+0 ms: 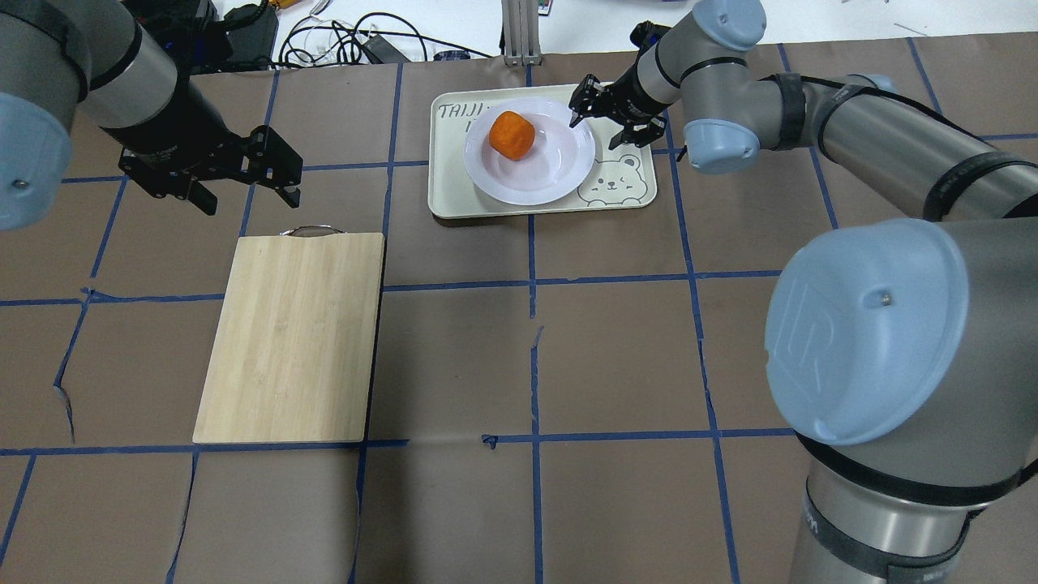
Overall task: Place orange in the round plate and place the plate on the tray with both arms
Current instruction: 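Slide the plate with the right gripper onto the bear-printed tray, then open the right gripper and lift it away from the plate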
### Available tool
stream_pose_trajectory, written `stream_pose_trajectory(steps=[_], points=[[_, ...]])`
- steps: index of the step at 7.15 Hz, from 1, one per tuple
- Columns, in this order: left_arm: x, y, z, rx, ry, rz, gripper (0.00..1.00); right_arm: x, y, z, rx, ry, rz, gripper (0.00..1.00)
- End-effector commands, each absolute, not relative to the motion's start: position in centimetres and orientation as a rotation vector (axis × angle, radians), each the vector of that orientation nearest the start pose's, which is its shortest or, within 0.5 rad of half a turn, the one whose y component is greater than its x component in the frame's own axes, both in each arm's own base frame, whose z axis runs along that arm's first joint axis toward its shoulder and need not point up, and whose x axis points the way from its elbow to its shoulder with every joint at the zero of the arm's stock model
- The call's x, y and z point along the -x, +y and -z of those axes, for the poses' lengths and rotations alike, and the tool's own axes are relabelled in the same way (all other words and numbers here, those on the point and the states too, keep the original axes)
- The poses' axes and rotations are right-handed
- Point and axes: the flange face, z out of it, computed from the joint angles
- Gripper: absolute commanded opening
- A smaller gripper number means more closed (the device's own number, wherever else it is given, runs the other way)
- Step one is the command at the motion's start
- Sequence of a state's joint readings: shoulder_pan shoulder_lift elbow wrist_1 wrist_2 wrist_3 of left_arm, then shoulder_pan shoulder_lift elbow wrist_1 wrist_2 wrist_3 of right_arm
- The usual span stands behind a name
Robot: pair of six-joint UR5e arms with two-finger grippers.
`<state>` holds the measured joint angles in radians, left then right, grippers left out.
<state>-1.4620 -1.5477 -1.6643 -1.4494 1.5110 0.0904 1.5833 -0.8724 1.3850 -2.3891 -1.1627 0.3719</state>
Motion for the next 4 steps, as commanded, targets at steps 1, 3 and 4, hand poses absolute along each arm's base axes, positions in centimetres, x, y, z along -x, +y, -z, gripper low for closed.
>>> stream_pose_trajectory(steps=[1,3,4], points=[[8.6,-49.8,-46.5,0.027,3.195,0.09,1.0,-15.4,-72.9,-30.4,-0.247,2.815,0.344,1.0],[8.6,-49.8,-46.5,0.027,3.195,0.088,1.0,-15.5,-69.6,-40.1,-0.134,2.981,0.208,1.0],[8.6,-49.9,-46.4,0.027,3.195,0.085,1.0,-15.7,-66.2,-44.8,-0.064,3.055,0.187,1.0]])
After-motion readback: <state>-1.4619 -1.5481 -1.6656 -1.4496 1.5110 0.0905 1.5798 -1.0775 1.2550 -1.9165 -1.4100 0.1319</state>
